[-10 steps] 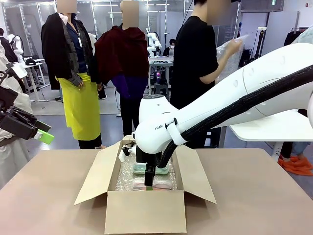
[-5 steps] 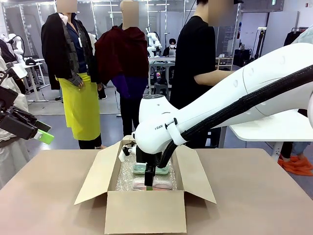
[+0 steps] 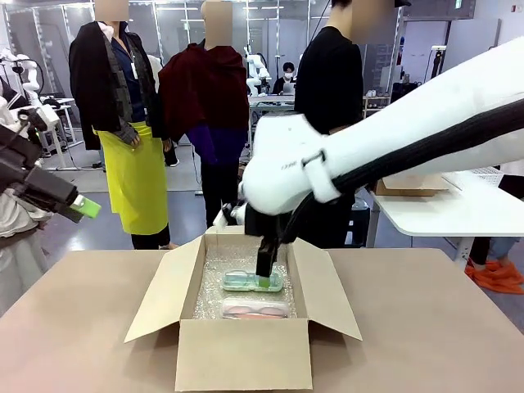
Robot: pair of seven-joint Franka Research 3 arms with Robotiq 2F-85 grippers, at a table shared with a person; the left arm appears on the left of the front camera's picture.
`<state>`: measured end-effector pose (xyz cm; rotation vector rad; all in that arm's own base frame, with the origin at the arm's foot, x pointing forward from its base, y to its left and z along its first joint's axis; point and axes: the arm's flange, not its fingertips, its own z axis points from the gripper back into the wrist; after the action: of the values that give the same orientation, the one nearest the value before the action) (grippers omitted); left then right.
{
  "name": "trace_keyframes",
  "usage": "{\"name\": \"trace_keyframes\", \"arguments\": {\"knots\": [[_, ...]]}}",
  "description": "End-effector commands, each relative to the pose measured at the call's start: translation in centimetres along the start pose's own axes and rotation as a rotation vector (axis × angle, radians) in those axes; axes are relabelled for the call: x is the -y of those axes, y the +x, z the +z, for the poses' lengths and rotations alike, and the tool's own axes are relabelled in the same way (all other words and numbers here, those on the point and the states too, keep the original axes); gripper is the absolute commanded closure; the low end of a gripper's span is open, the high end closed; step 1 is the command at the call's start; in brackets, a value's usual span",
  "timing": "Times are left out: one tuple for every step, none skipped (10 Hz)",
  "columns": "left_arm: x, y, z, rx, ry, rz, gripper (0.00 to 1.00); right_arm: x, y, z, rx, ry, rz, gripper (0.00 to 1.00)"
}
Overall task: Pack the glasses set securely to prepare it for shipping.
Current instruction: Position the Package Box on the left side of the table.
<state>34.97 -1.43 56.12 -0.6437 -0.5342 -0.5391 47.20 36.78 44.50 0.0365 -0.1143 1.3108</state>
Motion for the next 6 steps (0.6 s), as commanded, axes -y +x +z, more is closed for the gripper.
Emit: {"name": "trace_keyframes", "arguments": {"knots": [[-1.9, 1.6, -1.2, 0.001, -0.042, 0.17, 0.0, -2.4, -5.3, 3.2, 0.066, 0.0, -0.089, 0.0], [-3.3, 1.9, -1.9, 0.019, -0.038, 0.233, 0.0, -2.7, -7.0, 4.6, 0.055, -0.035, -0.178, 0.0], [-5.9, 2.2, -3.2, 0.054, -0.058, 0.333, 0.0, -3.5, -8.9, 6.3, 0.111, -0.05, -0.272, 0.0], [-7.3, 2.2, -3.9, 0.048, -0.122, 0.412, 0.0, -4.0, -10.1, 7.3, 0.154, -0.058, -0.329, 0.0], [-9.5, 1.9, -4.7, 0.023, -0.197, 0.491, 0.0, -4.4, -12.4, 8.8, 0.18, -0.073, -0.407, 0.0], [-11.2, 1.2, -5.2, -0.019, -0.267, 0.538, 0.0, -4.7, -14.6, 10.1, 0.207, -0.044, -0.451, 0.0]]}}
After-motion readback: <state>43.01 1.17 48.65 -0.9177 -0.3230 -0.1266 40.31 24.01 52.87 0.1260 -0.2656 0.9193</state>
